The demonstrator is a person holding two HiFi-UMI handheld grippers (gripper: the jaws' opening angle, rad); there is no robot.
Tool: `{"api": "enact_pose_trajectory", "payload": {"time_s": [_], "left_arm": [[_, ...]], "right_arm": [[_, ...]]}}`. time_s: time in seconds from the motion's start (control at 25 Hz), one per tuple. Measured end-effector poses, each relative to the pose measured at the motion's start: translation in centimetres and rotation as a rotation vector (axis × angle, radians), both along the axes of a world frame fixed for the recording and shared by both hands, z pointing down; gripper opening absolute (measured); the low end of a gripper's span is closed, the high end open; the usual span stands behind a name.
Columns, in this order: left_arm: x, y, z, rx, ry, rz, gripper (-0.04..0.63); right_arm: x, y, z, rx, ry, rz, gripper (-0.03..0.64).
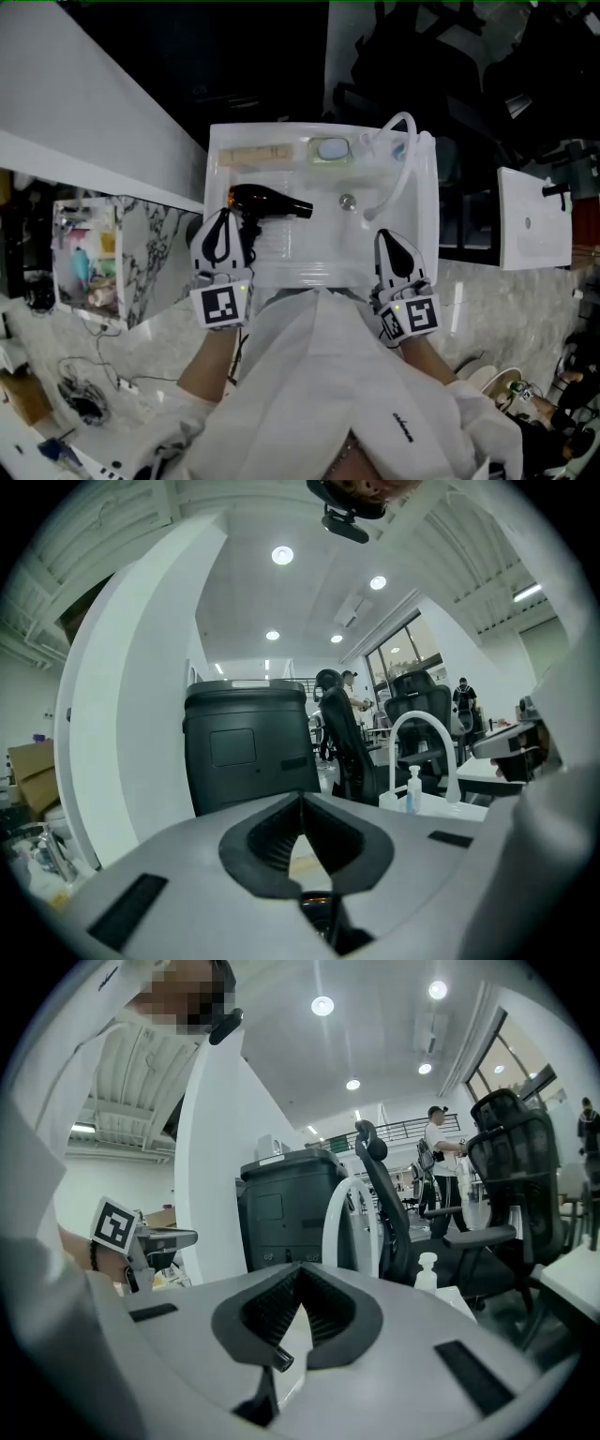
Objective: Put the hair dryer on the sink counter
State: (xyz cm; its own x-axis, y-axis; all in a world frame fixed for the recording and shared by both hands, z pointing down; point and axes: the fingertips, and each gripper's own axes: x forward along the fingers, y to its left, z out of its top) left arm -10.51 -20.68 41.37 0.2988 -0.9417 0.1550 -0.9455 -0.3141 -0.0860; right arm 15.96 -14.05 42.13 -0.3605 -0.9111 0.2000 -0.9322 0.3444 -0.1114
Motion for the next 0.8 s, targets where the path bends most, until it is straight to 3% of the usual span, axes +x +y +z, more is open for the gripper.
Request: {"api": "enact_pose_trajectory", "payload": {"time_s": [0.8], "left_arm": [[0.0, 0.6, 2.0, -0.062, -0.003, 0.027, 0.035]], "right_arm": [[1.2, -0.1, 0.1, 0.000, 0.012, 0.026, 0.017]]}}
